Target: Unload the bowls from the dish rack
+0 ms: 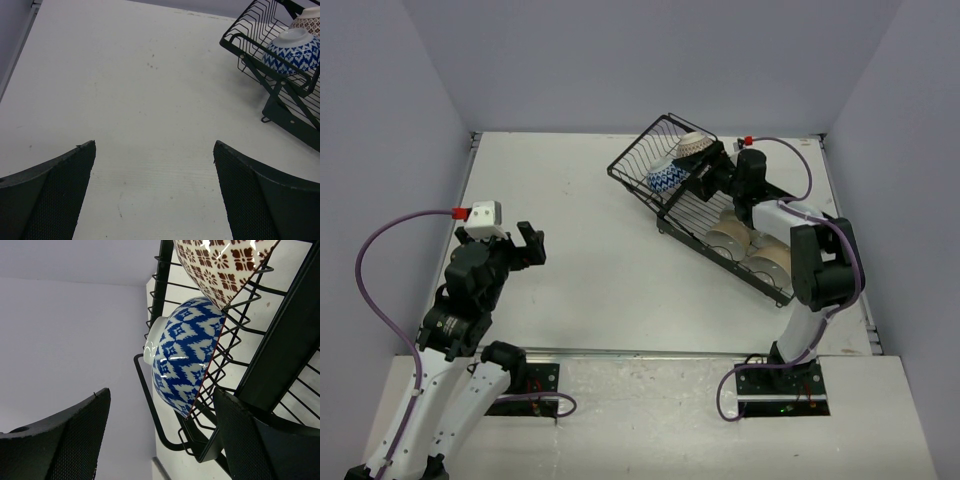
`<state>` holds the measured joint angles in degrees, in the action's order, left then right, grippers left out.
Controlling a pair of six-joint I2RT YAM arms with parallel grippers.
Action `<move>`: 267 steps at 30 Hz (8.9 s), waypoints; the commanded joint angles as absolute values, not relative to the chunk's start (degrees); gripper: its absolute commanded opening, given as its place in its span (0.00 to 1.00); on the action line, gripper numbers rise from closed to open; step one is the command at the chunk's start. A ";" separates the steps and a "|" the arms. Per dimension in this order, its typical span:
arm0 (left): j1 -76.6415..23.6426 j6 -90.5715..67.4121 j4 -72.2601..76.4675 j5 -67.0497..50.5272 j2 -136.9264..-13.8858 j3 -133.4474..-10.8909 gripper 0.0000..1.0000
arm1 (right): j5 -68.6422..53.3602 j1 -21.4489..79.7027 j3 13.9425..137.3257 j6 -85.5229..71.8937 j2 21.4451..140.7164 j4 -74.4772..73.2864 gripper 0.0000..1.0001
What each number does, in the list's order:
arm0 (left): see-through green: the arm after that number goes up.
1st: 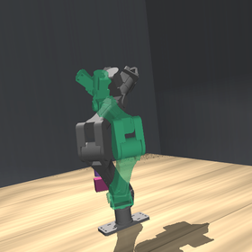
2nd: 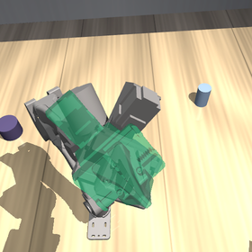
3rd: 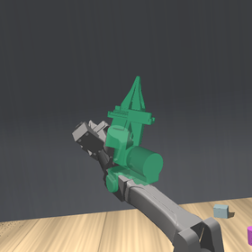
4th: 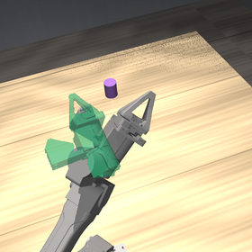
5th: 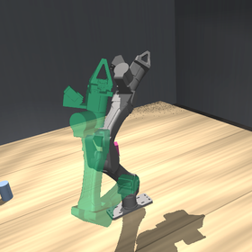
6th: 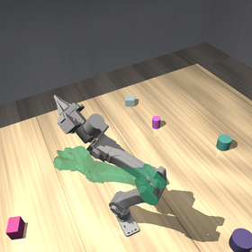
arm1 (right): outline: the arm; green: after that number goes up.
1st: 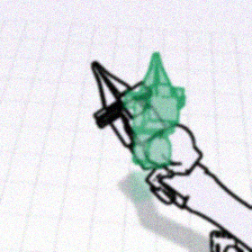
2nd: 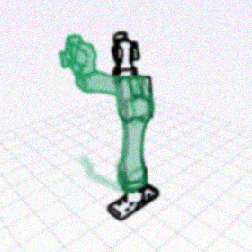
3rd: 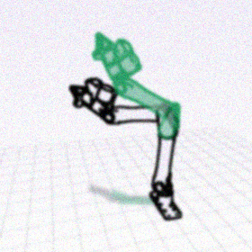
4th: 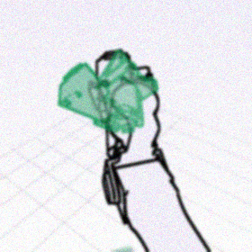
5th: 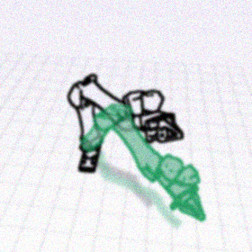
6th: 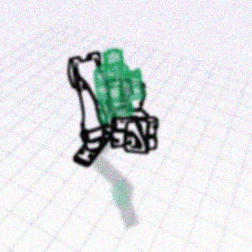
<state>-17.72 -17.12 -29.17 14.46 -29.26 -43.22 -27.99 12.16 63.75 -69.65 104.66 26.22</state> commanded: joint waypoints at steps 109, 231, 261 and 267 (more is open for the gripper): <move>-18.63 -15.73 -26.28 13.18 -28.39 -42.89 1.00 | -23.73 15.38 67.76 -73.30 109.33 30.41 0.77; -20.83 -23.72 -29.62 25.22 -28.21 -43.42 1.00 | -29.18 26.80 90.52 -37.56 105.47 14.72 0.00; -19.51 -24.35 -31.82 28.21 -25.14 -44.38 1.00 | 16.62 65.91 80.86 -21.88 103.79 -53.44 0.00; -19.51 -24.26 -31.73 27.95 -24.96 -44.38 1.00 | 14.59 68.38 81.47 -23.90 107.13 -53.44 0.00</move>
<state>-19.94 -24.49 -32.71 28.56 -25.36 -43.70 15.14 67.22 80.31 -21.61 106.45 -53.52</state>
